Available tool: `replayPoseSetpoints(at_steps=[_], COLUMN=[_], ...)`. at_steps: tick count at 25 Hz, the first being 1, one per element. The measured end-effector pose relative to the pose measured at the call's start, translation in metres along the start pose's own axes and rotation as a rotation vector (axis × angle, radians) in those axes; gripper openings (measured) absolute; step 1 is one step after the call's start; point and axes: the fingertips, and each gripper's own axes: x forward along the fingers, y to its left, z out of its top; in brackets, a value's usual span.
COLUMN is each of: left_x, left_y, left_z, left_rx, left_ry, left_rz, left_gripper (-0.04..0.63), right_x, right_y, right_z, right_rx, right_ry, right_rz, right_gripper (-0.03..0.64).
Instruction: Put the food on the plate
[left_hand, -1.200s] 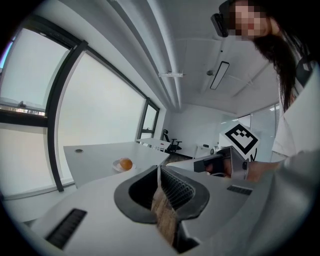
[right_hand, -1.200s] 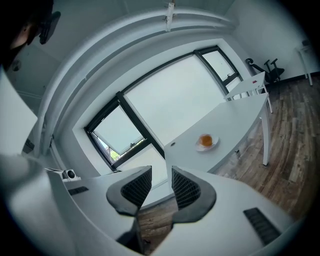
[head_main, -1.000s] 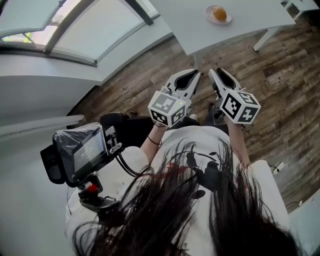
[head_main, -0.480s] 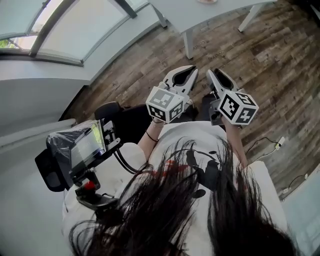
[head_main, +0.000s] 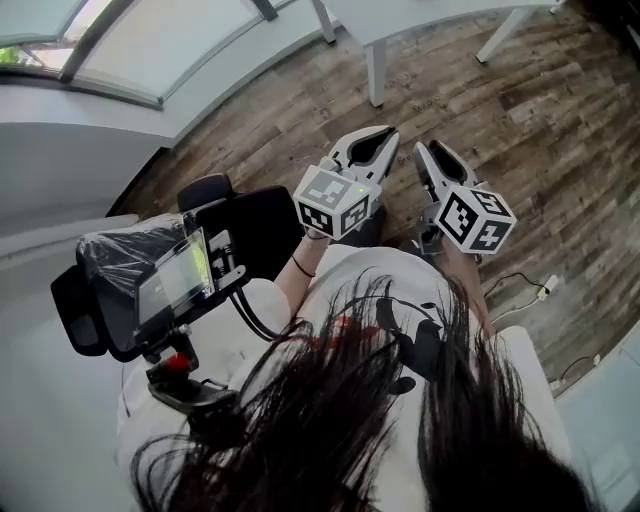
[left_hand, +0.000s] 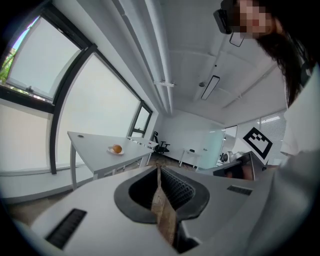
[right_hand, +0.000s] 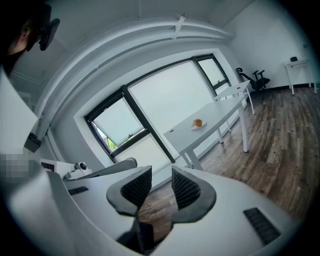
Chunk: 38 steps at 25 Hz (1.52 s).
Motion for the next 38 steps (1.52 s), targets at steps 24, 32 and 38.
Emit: replayPoseSetpoints(at_steps=[24, 32, 38], left_x=[-0.017, -0.014, -0.012], left_y=[0.011, 0.006, 0.003], left_z=[-0.022, -0.021, -0.02], left_rx=[-0.09, -0.082, -0.07], left_ry=[0.048, 0.044, 0.044], left_rz=[0.082, 0.06, 0.045], left_gripper=[0.006, 0.006, 0.006], right_x=[0.012, 0.008, 0.007], right_y=[0.006, 0.008, 0.006], right_z=[-0.017, -0.019, -0.019], right_rx=[-0.011, -0.031, -0.037], right_ry=[0.125, 0.127, 0.123], right_rz=[0.032, 0.026, 0.021], right_gripper=[0.132, 0.132, 0.132])
